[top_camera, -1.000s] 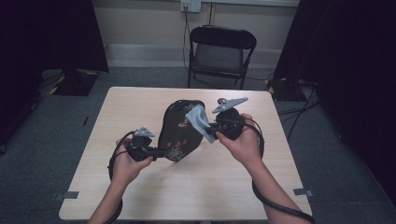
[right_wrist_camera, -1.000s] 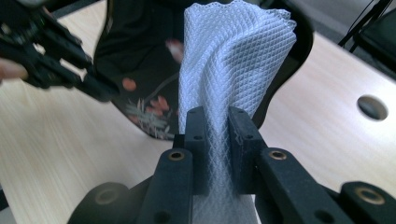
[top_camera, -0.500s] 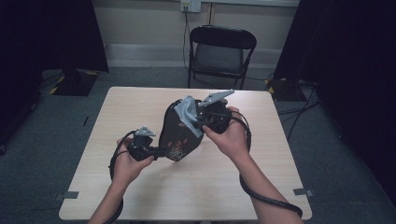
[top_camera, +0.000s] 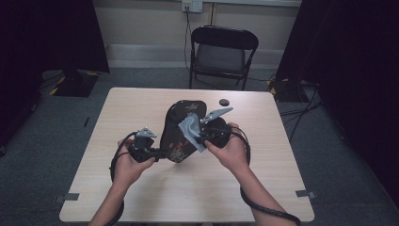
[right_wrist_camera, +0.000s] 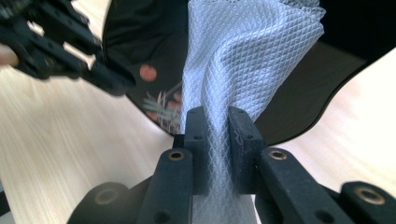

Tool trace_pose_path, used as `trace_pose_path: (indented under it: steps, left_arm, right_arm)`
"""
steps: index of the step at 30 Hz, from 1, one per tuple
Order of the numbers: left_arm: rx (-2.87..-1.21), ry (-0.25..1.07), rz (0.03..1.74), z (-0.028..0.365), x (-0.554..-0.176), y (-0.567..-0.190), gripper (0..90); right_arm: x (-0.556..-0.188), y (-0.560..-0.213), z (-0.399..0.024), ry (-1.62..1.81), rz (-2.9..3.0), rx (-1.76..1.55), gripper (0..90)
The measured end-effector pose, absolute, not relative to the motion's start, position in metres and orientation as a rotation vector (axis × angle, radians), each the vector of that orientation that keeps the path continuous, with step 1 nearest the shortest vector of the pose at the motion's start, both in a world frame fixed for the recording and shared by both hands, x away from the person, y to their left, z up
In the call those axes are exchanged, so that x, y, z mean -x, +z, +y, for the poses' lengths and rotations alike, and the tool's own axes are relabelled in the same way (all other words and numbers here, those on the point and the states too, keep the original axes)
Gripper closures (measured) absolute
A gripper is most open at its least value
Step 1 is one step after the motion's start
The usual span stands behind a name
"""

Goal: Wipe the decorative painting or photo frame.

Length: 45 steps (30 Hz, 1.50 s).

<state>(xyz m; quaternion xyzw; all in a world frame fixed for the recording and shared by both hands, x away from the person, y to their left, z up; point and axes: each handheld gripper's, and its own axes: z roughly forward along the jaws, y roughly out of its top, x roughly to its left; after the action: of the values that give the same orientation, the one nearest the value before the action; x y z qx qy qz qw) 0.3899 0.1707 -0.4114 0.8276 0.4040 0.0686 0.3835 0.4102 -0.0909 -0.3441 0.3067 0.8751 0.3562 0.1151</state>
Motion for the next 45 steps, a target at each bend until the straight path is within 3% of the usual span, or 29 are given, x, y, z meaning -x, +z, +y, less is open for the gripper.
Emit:
trace_pose_path:
  steps: [14, 34, 40, 45]
  left_arm:
    - [-2.109, 0.173, 1.032, 0.171, -0.390, -0.411, 78.6]
    - [-2.110, 0.175, 1.034, 0.170, -0.389, -0.411, 78.6]
    - [-2.104, 0.173, 1.039, 0.170, -0.389, -0.411, 78.6]
    - [-2.104, 0.177, 1.038, 0.170, -0.389, -0.411, 78.7]
  right_arm:
    - [-0.402, -0.404, -0.088, 0.965, 2.655, -0.947, 79.8]
    - [-0.397, -0.457, -0.092, 0.865, 2.732, -1.020, 79.8]
    - [-0.394, -0.462, -0.096, 0.848, 2.735, -1.020, 79.8]
    - [-0.393, -0.445, -0.101, 0.870, 2.707, -1.006, 79.8]
